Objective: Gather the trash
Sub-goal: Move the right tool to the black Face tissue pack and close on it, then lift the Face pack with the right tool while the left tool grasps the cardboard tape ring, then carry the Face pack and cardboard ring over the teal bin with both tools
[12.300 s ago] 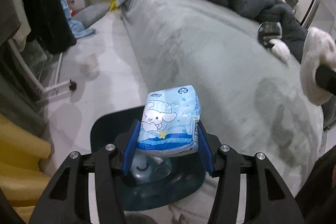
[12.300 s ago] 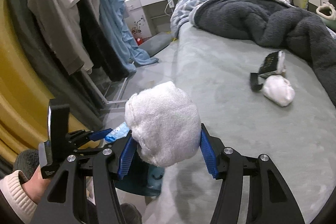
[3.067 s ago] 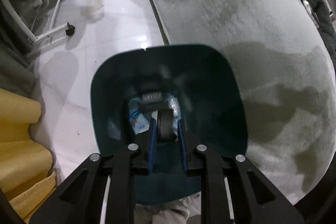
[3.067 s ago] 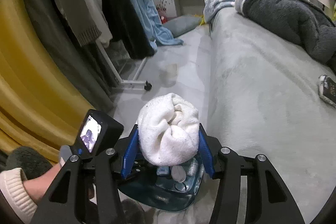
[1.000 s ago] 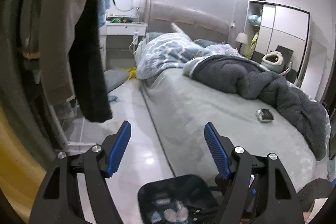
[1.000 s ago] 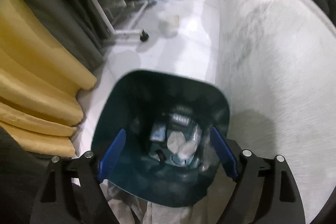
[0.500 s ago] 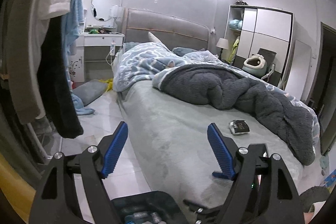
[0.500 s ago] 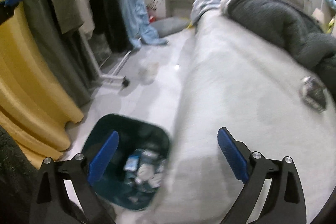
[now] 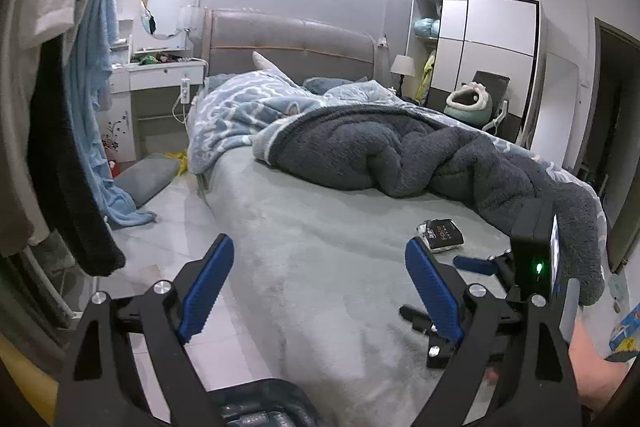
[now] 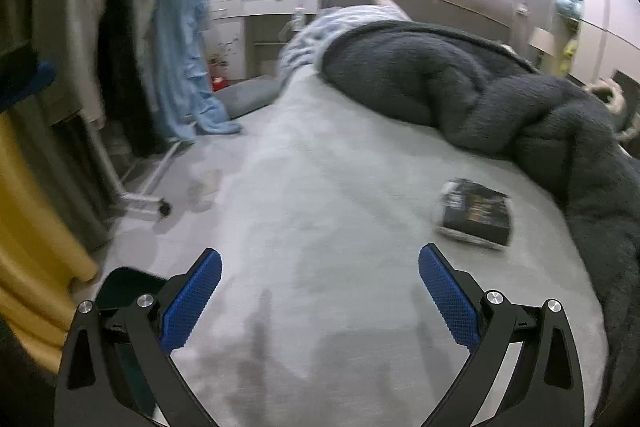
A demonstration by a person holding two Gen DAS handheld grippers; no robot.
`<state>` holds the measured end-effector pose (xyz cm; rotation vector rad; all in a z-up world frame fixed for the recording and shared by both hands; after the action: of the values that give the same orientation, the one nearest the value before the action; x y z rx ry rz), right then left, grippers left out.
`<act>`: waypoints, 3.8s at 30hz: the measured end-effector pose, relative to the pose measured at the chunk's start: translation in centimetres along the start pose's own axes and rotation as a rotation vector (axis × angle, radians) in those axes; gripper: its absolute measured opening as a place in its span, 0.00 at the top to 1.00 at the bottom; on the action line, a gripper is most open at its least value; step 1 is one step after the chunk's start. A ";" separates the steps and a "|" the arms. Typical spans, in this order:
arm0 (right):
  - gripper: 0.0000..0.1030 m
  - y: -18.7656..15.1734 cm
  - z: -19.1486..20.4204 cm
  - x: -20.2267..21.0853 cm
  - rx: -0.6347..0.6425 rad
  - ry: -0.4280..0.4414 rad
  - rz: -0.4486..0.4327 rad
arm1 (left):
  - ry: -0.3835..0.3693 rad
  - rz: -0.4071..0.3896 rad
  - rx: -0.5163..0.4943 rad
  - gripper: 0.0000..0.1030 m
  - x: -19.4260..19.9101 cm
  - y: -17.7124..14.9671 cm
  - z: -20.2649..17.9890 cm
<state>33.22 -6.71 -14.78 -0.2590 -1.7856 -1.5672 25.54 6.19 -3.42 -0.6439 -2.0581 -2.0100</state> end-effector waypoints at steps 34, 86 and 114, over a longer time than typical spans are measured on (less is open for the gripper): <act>0.05 1.1 -14.1 -6.3 -0.200 -0.116 0.057 | -0.141 0.129 -0.019 0.08 -15.2 -1.6 -4.3; 0.31 -6.7 -21.6 4.5 -0.249 0.165 0.151 | -0.264 0.365 -0.264 0.52 -27.9 -6.1 -21.0; 0.31 -8.2 -14.8 11.7 -0.303 0.096 0.146 | -0.189 0.353 -0.212 0.52 -10.0 -10.0 -16.2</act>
<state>25.85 -25.92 -13.88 -0.4399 -1.4204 -1.7108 27.49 -11.37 -15.72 -1.1862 -1.6811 -2.0313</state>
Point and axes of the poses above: each gripper's, at about its wrist camera, not at the fingertips, and x roughly against the way its jaws point, z to its left, y to its top, the point moved 10 cm from there along -x, roughly the way its jaws point, and after that the axes turned 3 degrees about -x, right-handed, at the moved point
